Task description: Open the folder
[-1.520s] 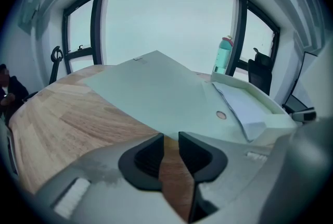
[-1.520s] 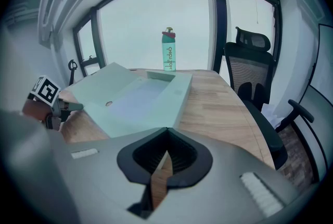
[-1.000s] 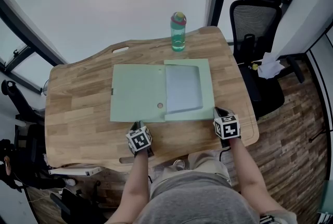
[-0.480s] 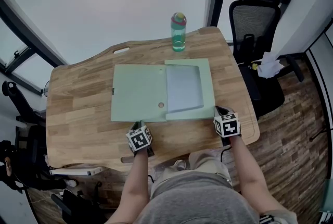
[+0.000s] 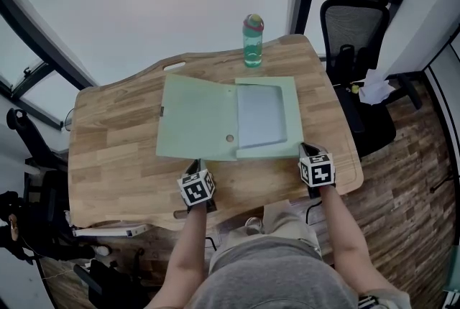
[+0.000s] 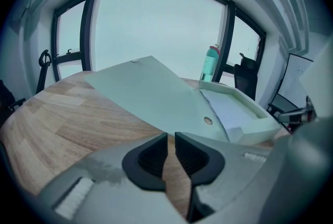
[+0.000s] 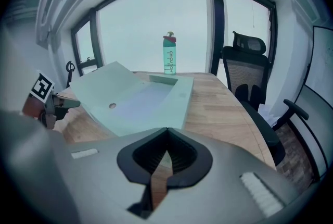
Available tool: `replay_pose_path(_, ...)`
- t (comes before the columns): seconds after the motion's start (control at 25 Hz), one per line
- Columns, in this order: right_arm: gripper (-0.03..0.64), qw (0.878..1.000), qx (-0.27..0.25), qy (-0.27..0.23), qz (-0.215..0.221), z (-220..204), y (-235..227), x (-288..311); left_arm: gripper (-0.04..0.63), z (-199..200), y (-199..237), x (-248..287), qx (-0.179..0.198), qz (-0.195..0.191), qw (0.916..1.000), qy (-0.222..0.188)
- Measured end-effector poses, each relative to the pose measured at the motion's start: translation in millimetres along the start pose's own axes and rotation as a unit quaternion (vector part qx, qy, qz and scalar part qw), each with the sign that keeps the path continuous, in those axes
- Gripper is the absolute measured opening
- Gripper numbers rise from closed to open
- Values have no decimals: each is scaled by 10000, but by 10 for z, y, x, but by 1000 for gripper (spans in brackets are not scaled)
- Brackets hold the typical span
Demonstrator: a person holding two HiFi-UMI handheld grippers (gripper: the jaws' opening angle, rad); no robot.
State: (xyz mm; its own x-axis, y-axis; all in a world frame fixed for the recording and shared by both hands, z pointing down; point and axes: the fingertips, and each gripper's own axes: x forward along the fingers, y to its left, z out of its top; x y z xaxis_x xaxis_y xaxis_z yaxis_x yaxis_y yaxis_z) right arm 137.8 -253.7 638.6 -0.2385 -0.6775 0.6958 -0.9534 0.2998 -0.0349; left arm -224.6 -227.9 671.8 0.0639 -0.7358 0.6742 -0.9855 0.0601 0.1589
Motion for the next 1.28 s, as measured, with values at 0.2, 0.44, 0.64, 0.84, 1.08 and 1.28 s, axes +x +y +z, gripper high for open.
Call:
replay_pose_path(0.2, 0, 9995, 39, -315, 54, 31, 238, -199, 40, 99, -117, -164, 93, -326, 9991, -254)
replay_pose_path(0.44, 0, 9977, 68, -652, 199, 46, 552, -511, 21, 203, -350, -425, 228, -777, 9953, -536)
replay_pose_path(0.64, 0, 9945, 24, -936, 470, 62, 872, -780, 14, 170, -618, -697, 348, -1212, 9897, -677)
replay_pose_path(0.84, 0, 9907, -29, -1202, 632, 83, 1111, -1045, 5, 67, -900, -979, 410, -1531, 9845, -754)
replay_pose_path(1.08, -2, 9861, 33, -1468, 784, 1, 1262, -1480, 5, -165, -1188, -1374, 742, -1703, 9793, -802)
replay_pose_path(1.28, -2, 9845, 100, -1538, 836, -189, 1305, -1888, 5, -410, -1414, -1796, 761, -1865, 9766, -759)
